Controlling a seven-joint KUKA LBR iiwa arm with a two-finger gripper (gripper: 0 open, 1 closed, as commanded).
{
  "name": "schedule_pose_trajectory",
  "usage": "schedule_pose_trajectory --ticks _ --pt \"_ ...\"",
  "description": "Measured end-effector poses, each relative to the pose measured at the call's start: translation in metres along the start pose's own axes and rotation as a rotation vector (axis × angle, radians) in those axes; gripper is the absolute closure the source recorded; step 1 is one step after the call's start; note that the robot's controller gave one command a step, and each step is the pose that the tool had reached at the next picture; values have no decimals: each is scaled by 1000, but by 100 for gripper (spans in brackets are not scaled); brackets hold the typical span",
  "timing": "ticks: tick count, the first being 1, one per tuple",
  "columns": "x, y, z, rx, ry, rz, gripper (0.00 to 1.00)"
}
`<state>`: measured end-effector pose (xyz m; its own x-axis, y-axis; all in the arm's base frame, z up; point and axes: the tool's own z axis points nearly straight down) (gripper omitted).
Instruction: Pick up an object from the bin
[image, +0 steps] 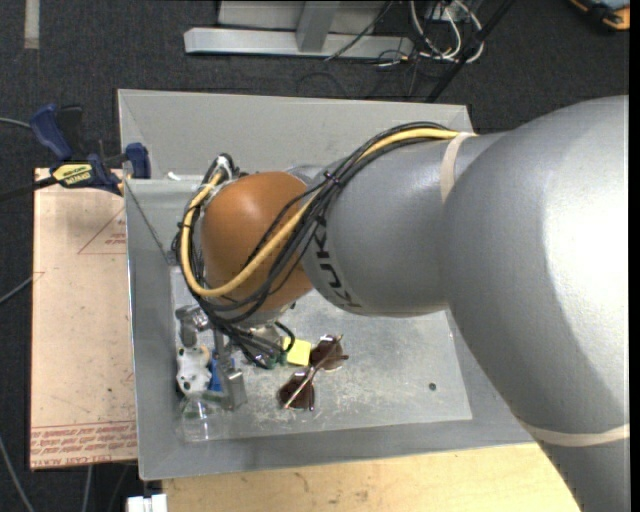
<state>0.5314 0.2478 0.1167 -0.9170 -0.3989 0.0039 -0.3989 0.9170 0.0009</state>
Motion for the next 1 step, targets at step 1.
schedule_pose_trajectory --ticks 1 --pt "-8 0 -23 0 -7 -242 0"
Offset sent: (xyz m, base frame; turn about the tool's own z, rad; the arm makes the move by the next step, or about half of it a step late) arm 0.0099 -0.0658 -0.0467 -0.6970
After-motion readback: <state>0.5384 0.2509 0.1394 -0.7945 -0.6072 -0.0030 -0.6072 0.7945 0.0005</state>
